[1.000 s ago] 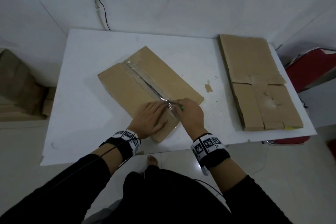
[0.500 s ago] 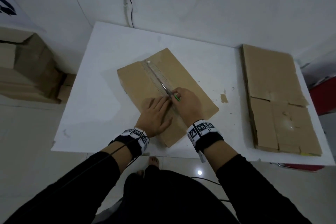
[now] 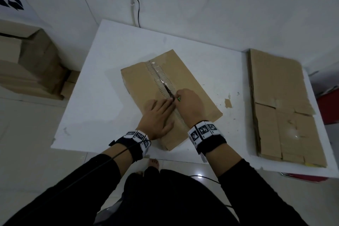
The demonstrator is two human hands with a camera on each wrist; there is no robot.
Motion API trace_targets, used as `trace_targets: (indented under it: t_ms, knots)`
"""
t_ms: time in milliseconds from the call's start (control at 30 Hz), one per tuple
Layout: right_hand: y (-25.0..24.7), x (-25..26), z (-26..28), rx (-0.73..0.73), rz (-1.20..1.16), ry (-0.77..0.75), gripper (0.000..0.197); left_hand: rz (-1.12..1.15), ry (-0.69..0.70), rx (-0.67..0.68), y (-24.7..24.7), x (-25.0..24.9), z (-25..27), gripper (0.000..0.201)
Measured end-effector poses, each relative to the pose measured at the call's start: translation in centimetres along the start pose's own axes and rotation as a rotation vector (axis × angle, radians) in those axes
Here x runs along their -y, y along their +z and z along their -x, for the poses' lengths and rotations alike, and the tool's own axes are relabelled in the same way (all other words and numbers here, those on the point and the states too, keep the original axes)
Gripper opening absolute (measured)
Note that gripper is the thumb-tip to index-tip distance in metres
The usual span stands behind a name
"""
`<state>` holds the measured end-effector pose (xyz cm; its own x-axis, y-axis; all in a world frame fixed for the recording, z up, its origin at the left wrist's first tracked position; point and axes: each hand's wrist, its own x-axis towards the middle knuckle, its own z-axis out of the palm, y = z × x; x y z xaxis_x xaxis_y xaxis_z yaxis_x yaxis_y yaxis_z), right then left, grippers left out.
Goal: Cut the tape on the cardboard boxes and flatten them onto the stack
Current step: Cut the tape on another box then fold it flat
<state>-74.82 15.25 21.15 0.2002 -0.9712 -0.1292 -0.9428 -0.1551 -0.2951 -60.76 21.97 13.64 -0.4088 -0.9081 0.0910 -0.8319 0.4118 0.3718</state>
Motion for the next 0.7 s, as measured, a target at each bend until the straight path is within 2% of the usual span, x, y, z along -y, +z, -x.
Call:
trace_targets:
  t_ms: [167, 300, 433, 700]
  knots:
    - [0.0, -0.4, 0.7, 0.035, -0.002, 0.001, 0.016, -0.025, 0.000, -0.007, 0.2, 0.0, 0.0, 0.066]
    - [-0.8, -0.7, 1.5, -0.003, -0.039, 0.008, 0.015, -0.029, -0.006, -0.002, 0.2, 0.1, 0.0, 0.067]
    - [-0.7, -1.9, 4.1, 0.026, -0.005, 0.045, 0.017, -0.055, -0.012, 0.014, 0.0, -0.1, 0.0, 0.068]
    - [-0.7, -4.0, 9.2, 0.049, -0.114, 0.160, 0.007, -0.067, 0.013, -0.012, -0.6, -0.3, -0.1, 0.062]
